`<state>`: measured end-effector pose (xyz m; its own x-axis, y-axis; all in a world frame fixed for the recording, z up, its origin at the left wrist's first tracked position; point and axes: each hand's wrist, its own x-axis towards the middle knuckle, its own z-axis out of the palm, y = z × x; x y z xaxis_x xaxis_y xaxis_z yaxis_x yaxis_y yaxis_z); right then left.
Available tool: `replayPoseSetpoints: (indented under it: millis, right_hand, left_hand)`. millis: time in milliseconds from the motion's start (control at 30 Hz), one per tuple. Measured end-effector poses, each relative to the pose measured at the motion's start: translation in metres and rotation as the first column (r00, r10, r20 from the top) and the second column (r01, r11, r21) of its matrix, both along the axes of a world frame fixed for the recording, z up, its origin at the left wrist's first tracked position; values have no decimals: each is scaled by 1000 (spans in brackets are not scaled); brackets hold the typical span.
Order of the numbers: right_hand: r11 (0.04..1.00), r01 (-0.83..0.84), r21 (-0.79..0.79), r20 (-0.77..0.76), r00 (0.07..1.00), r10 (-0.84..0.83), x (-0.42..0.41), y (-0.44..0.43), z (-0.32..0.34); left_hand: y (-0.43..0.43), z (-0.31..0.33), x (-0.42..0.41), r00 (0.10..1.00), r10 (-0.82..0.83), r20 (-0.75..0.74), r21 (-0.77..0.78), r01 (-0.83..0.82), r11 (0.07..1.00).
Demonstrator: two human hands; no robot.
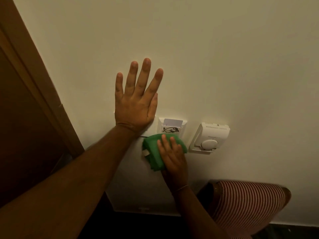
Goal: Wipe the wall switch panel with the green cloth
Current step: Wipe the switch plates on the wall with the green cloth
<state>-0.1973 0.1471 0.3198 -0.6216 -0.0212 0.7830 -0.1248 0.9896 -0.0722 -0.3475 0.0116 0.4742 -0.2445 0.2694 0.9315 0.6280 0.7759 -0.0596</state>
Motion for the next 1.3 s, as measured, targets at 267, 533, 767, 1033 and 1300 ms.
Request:
replayPoseSetpoints:
  millis: [267, 533, 767, 1033, 1300]
  right_hand:
    - [985, -48, -165, -44, 998, 41, -7, -22, 4]
    - [997, 1, -77, -70, 998, -7, 1, 8, 11]
    - [992, -105, -64, -26, 994, 104, -16, -27, 16]
    - [987, 19, -162, -134, 990, -41, 2, 11, 19]
    - [986, -162, 40, 0, 987, 162, -23, -17, 26]
  left_hand:
    - [1, -1, 1, 1000, -2, -15, 10, 2, 1000]
    - [0, 1, -1, 999, 12, -32, 9, -12, 1000]
    - [-2, -4, -2, 999, 3, -43, 26, -2, 1000]
    - [-1, 2, 2, 999, 19, -30, 4, -19, 1000]
    - [0, 1, 1, 999, 7, -32, 11, -7, 1000]
